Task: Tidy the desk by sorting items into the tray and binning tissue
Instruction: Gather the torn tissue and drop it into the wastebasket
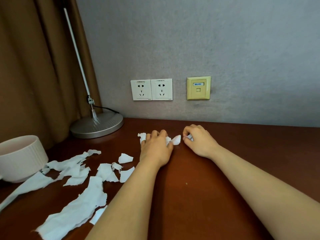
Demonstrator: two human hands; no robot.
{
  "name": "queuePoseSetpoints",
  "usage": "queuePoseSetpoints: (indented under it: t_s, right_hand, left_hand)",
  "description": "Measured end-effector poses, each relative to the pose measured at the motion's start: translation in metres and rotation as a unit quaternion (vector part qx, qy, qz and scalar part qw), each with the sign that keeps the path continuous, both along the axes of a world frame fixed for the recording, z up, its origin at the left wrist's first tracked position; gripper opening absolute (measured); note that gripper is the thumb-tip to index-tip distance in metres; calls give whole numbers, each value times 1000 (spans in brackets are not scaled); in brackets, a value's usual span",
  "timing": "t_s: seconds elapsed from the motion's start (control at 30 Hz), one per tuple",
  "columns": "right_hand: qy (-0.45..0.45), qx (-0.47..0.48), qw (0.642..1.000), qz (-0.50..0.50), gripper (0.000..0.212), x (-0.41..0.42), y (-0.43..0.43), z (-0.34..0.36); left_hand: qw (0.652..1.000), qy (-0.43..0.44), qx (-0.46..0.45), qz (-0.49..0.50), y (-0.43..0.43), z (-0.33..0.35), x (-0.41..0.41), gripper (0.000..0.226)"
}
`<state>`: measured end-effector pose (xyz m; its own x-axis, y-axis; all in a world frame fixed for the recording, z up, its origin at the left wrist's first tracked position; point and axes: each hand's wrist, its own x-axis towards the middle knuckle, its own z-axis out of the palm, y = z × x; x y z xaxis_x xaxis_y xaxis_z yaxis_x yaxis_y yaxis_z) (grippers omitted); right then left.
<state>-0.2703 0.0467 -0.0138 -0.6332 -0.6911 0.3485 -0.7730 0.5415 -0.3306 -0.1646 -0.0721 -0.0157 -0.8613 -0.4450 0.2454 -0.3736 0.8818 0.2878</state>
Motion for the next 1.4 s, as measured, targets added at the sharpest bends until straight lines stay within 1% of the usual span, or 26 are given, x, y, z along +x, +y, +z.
queuePoseSetpoints:
  t_s: [0.1,0.2,0.33,0.43,0.5,0.6,0.67,0.7,0.73,0.8,0.9,0.97,1.0,1.07,1.1,1.23,1.3,1.4]
  right_hand:
    - [2,-12,1000,-1,9,-1,0,-1]
    - [6,-22,999,-25,10,-1,-1,-2]
    - [25,-4,998,-57,11,0,0,-1]
    - [14,-7,998,-67,14,2,3,0]
    - [-3,-34,998,-51,19,4,6,1]
    - [-20,-137,990,4,28,13,11,3]
    - [-34,-189,981,38,26,22,13,5]
    - [-49,-196,978,60,24,26,13,5]
    - [-65,-188,977,77,23,29,12,4]
    - [-75,-126,986,82,30,30,9,0]
    - [-22,-28,998,50,33,25,5,-2]
    - [1,3,999,46,32,25,4,-1]
    - [9,11,999,50,28,26,4,-1]
    - [26,24,998,59,16,27,4,0]
    - [31,29,997,62,14,28,4,0]
    - [40,34,997,48,24,31,7,-1]
    - [32,14,999,32,32,33,11,-1]
    - [-2,-26,1000,11,42,39,21,-1]
  left_hand:
    - [1000,10,-12,-10,2,0,-2,31]
    - [999,28,-5,-30,3,1,-4,25]
    - [996,50,46,-51,5,3,-2,22]
    - [990,84,94,-57,5,4,0,19]
    - [984,116,115,-65,4,5,2,15]
    - [977,155,134,-65,4,6,5,20]
    - [978,152,127,-64,4,5,6,24]
    - [979,150,123,-65,4,5,6,23]
    - [979,149,121,-68,4,5,6,23]
    - [976,151,135,-74,3,5,6,21]
    - [964,185,177,-71,0,7,7,23]
    - [952,218,207,-55,-1,10,8,25]
    - [948,225,219,-44,-1,12,9,25]
    - [939,237,248,-24,-1,15,10,25]
    - [933,245,262,-18,-1,15,10,26]
    - [897,291,334,-15,2,15,15,32]
    - [875,312,370,-28,2,13,18,38]
    - [855,331,398,-37,6,12,28,43]
